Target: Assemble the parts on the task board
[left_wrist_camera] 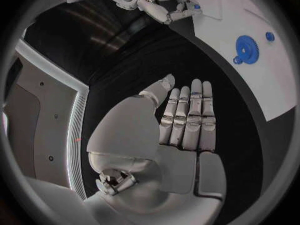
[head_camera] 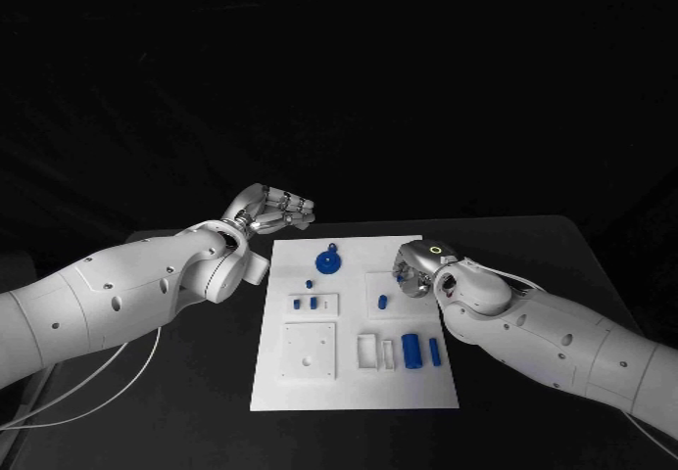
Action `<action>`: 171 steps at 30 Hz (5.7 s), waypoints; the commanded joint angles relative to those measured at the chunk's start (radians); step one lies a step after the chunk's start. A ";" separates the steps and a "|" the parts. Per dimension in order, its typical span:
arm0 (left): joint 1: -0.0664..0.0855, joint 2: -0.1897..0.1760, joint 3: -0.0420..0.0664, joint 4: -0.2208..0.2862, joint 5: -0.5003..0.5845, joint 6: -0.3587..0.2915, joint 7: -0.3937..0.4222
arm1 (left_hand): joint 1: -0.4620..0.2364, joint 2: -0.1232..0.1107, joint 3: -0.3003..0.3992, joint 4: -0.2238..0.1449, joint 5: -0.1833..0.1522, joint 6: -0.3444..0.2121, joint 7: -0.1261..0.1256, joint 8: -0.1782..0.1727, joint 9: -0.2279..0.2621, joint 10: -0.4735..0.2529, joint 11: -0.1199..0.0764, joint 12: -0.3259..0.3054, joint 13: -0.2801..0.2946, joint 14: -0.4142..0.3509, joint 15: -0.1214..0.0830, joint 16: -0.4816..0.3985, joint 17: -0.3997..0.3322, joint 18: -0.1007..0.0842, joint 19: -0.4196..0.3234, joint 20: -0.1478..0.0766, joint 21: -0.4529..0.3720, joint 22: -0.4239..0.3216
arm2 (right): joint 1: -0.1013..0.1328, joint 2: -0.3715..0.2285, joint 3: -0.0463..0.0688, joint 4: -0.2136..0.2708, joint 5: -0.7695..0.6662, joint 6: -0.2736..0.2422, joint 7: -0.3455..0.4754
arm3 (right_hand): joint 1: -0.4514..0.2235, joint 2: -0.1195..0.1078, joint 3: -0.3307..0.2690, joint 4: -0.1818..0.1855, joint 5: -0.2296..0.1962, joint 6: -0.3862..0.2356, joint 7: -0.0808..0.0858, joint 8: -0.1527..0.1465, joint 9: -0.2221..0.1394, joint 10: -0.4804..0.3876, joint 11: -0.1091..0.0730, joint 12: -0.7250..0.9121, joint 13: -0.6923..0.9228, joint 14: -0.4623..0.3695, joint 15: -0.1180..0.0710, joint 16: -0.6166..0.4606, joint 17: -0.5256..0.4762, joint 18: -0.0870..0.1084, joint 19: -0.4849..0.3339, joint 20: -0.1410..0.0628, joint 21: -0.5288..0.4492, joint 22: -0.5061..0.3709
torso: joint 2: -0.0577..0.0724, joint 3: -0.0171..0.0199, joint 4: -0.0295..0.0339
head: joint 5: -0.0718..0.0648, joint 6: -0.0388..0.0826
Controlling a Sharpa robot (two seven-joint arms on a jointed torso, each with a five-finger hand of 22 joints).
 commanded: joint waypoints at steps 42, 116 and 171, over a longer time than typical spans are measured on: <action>0.001 0.019 0.001 -0.062 0.044 0.003 0.015 | 0.005 0.014 -0.050 0.038 -0.054 -0.011 0.003 0.005 -0.001 -0.012 0.002 -0.003 0.000 -0.005 0.000 -0.003 0.005 -0.001 0.055 0.005 0.007 -0.225 | -0.011 -0.087 0.109 0.194 0.117 -0.051 0.048 | -0.017 0.023 -0.004 -0.012 0.009 0.028 -0.004 0.002 0.002 0.024 -0.008 0.007 0.003 -0.006 -0.013 0.045 -0.019 0.009 0.036 -0.005 -0.089 0.149 | 0.000 -0.0005 -0.0006 | 0.007 0.010; 0.002 0.074 0.001 -0.090 0.048 0.006 -0.001 | 0.003 0.016 -0.052 0.040 -0.054 -0.013 0.003 0.005 -0.001 -0.014 0.002 -0.003 0.000 -0.010 0.002 -0.003 0.005 -0.001 0.058 0.007 0.007 -0.260 | -0.117 0.118 -0.083 0.176 -0.044 -0.063 0.012 | -0.023 0.027 -0.006 -0.023 0.023 0.029 -0.005 0.002 0.002 0.024 -0.008 0.007 0.003 -0.006 -0.013 0.051 -0.028 0.004 0.066 -0.006 -0.162 0.224 | 0.000 0.0006 -0.0008 | 0.174 -0.079; 0.002 0.078 0.001 -0.100 0.048 0.012 -0.016 | 0.005 0.017 -0.058 0.043 -0.054 -0.016 0.004 0.004 -0.001 -0.018 0.004 -0.003 0.000 -0.015 0.004 -0.003 0.005 -0.002 0.064 0.009 0.008 -0.300 | -0.118 0.127 -0.086 0.193 -0.061 -0.008 -0.027 | -0.024 0.030 -0.006 -0.026 0.017 0.029 -0.004 0.002 0.002 0.023 -0.008 0.007 0.002 -0.008 -0.013 0.056 -0.032 0.002 0.079 -0.006 -0.204 0.266 | 0.000 -0.0017 0.0001 | 0.168 -0.086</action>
